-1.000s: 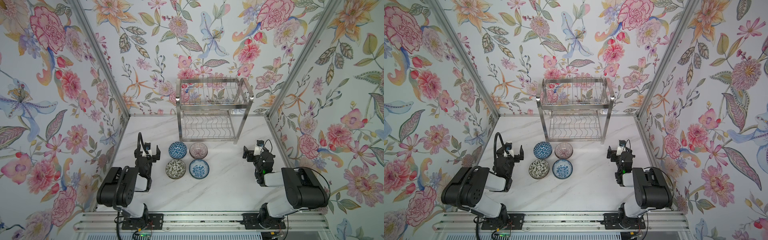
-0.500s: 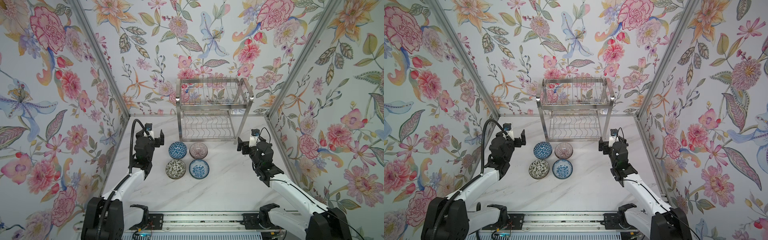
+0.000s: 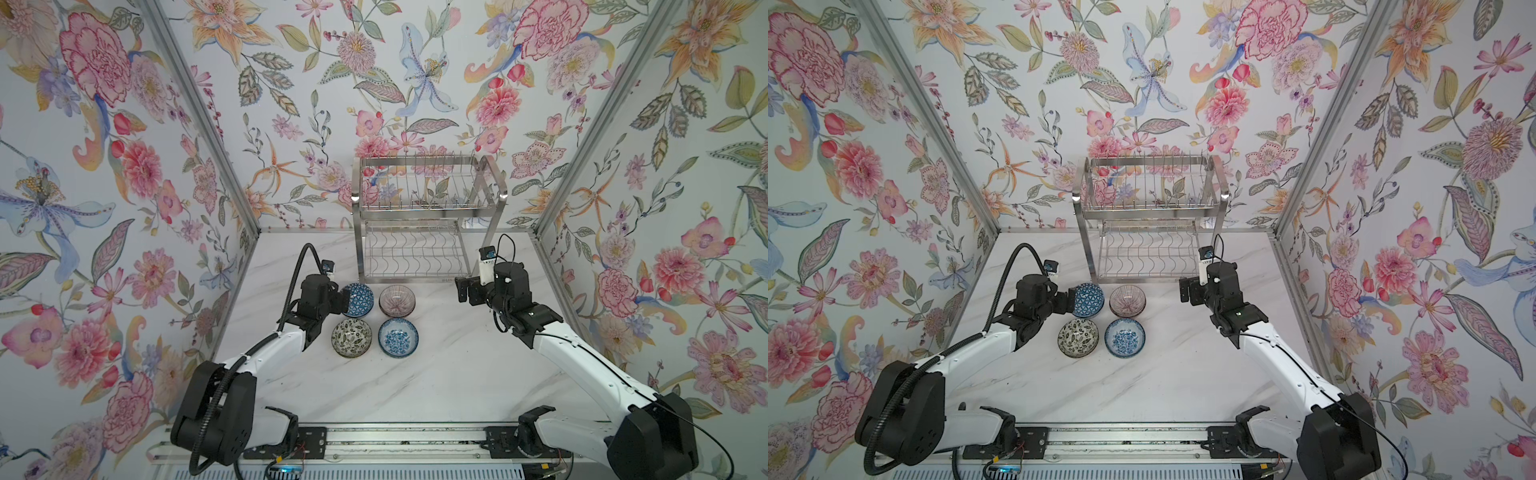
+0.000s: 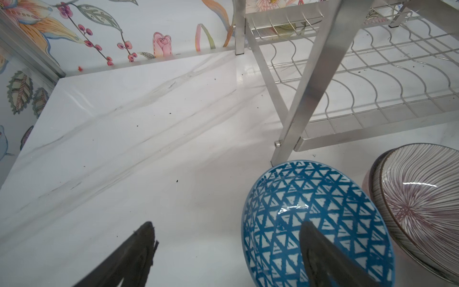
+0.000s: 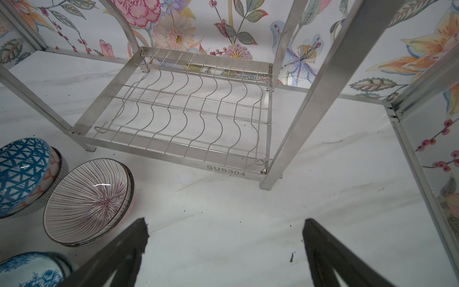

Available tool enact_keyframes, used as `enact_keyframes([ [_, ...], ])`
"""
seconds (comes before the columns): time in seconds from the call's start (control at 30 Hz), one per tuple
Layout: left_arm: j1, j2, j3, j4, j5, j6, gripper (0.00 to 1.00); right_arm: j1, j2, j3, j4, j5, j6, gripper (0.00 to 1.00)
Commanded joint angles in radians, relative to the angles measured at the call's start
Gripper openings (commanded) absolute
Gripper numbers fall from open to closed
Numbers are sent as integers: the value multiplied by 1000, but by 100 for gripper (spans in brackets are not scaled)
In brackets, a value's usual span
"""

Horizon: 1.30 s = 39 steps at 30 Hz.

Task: Load the bowls into the dish rack
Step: 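Move the left gripper to the blue triangle-pattern bowl while the right gripper approaches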

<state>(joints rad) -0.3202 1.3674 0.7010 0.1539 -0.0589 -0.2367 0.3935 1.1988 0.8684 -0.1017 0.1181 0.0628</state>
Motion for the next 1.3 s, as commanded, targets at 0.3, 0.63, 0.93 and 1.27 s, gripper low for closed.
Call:
enact_keyframes([
  [0.3,1,132,86,-36,18,-70,62,9,24,92,-70,-15,-5,99],
  [0.63,36,180,83,3,72,-90,48,3,30,99,-94,8,-16,99],
  [0.93,39,235,94,28,117,-102,47,-16,66,165,-153,23,-28,99],
  [1.27,44,254,104,44,159,-113,38,-27,62,160,-152,26,-36,99],
])
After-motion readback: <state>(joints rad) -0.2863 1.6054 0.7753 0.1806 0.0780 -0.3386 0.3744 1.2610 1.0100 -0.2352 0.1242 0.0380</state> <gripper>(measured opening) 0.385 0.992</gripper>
